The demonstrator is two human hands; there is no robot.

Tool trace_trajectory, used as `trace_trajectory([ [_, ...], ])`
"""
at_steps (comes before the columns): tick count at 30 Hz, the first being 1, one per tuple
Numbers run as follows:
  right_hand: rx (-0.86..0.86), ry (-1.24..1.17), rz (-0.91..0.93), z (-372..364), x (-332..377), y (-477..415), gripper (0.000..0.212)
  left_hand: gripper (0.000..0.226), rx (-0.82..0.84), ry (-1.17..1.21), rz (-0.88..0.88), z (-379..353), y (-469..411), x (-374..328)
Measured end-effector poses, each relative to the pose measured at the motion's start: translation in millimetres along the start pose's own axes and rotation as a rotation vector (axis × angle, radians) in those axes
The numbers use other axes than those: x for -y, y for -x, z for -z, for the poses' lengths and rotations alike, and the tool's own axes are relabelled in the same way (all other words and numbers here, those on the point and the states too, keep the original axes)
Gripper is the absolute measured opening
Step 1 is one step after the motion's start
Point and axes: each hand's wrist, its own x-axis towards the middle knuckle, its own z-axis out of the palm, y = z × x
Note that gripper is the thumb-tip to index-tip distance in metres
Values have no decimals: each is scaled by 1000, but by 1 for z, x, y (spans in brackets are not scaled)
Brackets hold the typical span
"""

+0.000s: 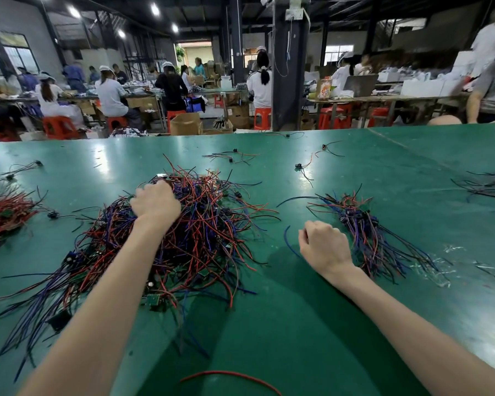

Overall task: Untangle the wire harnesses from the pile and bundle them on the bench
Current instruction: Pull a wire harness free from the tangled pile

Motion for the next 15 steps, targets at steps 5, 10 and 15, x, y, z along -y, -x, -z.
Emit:
trace_trajectory([
  [5, 13, -14, 27, -7, 5, 4, 25, 24, 97, 48, 21, -12, -15, 17],
  [10, 17, -25, 24, -9, 7, 7, 26, 22, 100, -6, 56, 0, -28, 16],
  [15, 11, -53, 12, -9, 6, 6, 26, 5, 115, -1, -4, 10, -34, 12],
])
